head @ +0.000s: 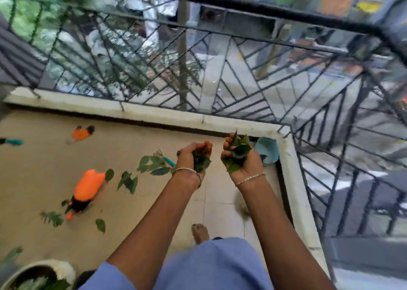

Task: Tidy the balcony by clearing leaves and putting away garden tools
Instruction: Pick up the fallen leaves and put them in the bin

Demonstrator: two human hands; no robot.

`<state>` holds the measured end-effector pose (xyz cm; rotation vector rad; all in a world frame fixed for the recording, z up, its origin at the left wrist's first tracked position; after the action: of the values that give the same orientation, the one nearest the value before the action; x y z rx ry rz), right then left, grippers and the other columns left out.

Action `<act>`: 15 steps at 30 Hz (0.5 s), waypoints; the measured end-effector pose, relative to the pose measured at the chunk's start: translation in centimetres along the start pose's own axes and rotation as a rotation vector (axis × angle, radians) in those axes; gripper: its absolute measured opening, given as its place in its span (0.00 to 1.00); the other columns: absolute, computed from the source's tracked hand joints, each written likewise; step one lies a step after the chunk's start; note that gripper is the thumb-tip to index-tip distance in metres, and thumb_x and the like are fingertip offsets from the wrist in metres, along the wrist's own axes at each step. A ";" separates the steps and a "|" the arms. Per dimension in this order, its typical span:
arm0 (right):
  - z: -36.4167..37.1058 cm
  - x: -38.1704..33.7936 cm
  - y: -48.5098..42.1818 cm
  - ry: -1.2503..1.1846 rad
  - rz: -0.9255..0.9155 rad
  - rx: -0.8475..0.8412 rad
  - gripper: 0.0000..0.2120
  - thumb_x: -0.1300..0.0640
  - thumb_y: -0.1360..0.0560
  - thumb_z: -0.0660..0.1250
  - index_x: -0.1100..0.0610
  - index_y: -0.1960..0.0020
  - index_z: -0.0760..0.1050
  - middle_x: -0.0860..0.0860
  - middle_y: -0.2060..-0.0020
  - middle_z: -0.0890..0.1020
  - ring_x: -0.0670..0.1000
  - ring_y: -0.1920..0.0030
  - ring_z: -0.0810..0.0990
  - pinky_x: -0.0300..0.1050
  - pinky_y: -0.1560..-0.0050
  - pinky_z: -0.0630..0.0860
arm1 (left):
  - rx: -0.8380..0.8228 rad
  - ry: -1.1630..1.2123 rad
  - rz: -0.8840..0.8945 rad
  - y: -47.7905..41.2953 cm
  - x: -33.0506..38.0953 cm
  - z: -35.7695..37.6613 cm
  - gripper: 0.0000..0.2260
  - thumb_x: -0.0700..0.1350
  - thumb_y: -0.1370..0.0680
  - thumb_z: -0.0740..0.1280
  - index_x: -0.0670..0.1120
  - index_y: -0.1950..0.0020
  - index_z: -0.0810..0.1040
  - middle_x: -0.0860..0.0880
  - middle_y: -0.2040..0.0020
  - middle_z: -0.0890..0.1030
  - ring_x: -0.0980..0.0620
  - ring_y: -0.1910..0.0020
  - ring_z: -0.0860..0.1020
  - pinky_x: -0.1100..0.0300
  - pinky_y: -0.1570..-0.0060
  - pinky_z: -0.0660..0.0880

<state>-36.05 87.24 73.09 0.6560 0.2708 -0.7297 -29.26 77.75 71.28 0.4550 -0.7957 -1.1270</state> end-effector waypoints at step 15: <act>-20.4 -8.8 21.7 -0.438 -0.700 0.516 0.13 0.68 0.21 0.52 0.60 0.53 0.75 0.53 0.69 0.79 0.49 0.72 0.78 0.36 0.76 0.73 | -0.188 -0.486 -0.539 10.4 -24.8 2.3 0.12 0.38 0.23 0.65 0.45 0.66 0.74 0.50 0.77 0.75 0.55 0.75 0.73 0.65 0.73 0.72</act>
<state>-27.54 117.05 71.32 0.8726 -0.1161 -1.6219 -29.68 104.76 71.72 0.2387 -1.0044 -1.8411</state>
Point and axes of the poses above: each hand's wrist, its own y-axis away from the middle knuckle, its own z-axis out of the palm, x = y × z, the point moved 2 cm from there along -y, towards the middle knuckle
